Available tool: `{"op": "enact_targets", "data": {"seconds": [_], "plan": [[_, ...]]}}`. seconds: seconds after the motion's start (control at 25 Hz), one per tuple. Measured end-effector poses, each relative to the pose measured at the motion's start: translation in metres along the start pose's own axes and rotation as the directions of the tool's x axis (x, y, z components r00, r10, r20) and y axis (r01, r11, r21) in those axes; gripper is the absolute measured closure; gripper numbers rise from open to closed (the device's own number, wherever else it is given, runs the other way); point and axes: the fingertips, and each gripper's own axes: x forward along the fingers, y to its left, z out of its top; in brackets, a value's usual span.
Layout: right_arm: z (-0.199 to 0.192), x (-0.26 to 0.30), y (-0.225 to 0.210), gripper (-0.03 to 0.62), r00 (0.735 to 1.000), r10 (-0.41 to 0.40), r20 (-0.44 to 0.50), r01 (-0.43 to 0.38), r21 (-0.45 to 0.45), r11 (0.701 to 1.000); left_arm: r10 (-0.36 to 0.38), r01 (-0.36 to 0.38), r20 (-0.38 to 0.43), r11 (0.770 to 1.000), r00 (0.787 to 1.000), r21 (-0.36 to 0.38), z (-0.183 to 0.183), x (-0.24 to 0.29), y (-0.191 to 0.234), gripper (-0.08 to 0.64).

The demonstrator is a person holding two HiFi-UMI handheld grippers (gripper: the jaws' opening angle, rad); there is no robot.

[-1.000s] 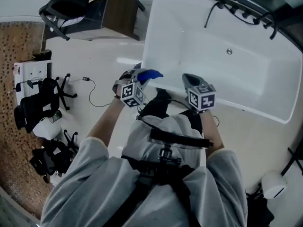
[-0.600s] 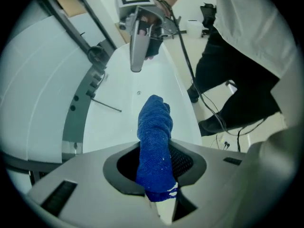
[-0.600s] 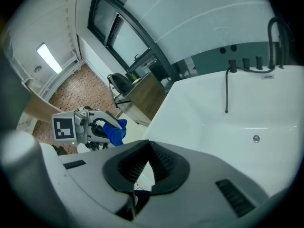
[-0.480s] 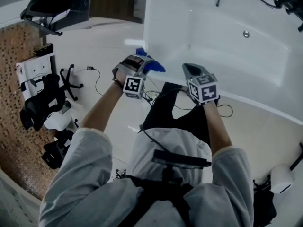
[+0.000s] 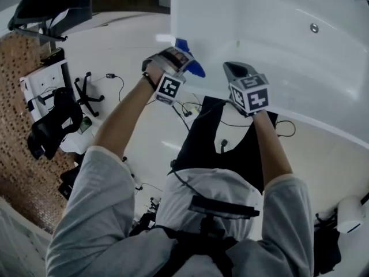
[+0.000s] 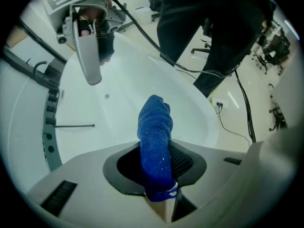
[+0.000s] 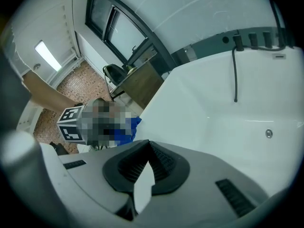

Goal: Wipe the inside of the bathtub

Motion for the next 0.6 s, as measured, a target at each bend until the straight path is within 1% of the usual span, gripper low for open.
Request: {"op": "enact_targets", "data": {"seconds": [0.08, 0.16, 0.24, 0.32, 0.44, 0.6], "plan": [[-0.003, 0.007, -0.006, 0.583, 1.0, -0.004, 0.002, 0.004, 0.008, 1.0, -0.038, 0.038, -0.009, 0.995, 0.999, 0.087, -0.001, 0.014, -0.005, 0.431], [-0.005, 0.016, -0.012, 0.583, 1.0, -0.012, 0.002, 0.012, 0.002, 1.0, -0.065, 0.066, -0.012, 0.985, 0.998, 0.158, -0.003, 0.025, -0.008, 0.431], [-0.008, 0.023, -0.016, 0.583, 1.0, -0.013, -0.001, 0.013, 0.0, 1.0, -0.107, 0.11, -0.026, 0.966, 0.994, 0.235, -0.006, 0.033, -0.016, 0.431], [-0.009, 0.026, -0.022, 0.583, 1.0, -0.012, -0.002, 0.012, 0.01, 1.0, -0.153, 0.161, -0.048, 0.938, 0.987, 0.307, -0.011, 0.042, -0.023, 0.431], [-0.005, 0.031, -0.033, 0.583, 1.0, -0.013, 0.008, 0.012, 0.022, 1.0, -0.211, 0.224, -0.076, 0.901, 0.974, 0.37, -0.018, 0.054, -0.027, 0.431], [-0.006, 0.04, -0.047, 0.583, 1.0, -0.012, 0.014, 0.011, 0.026, 1.0, -0.278, 0.301, -0.116, 0.86, 0.953, 0.411, -0.027, 0.069, -0.038, 0.433]]}}
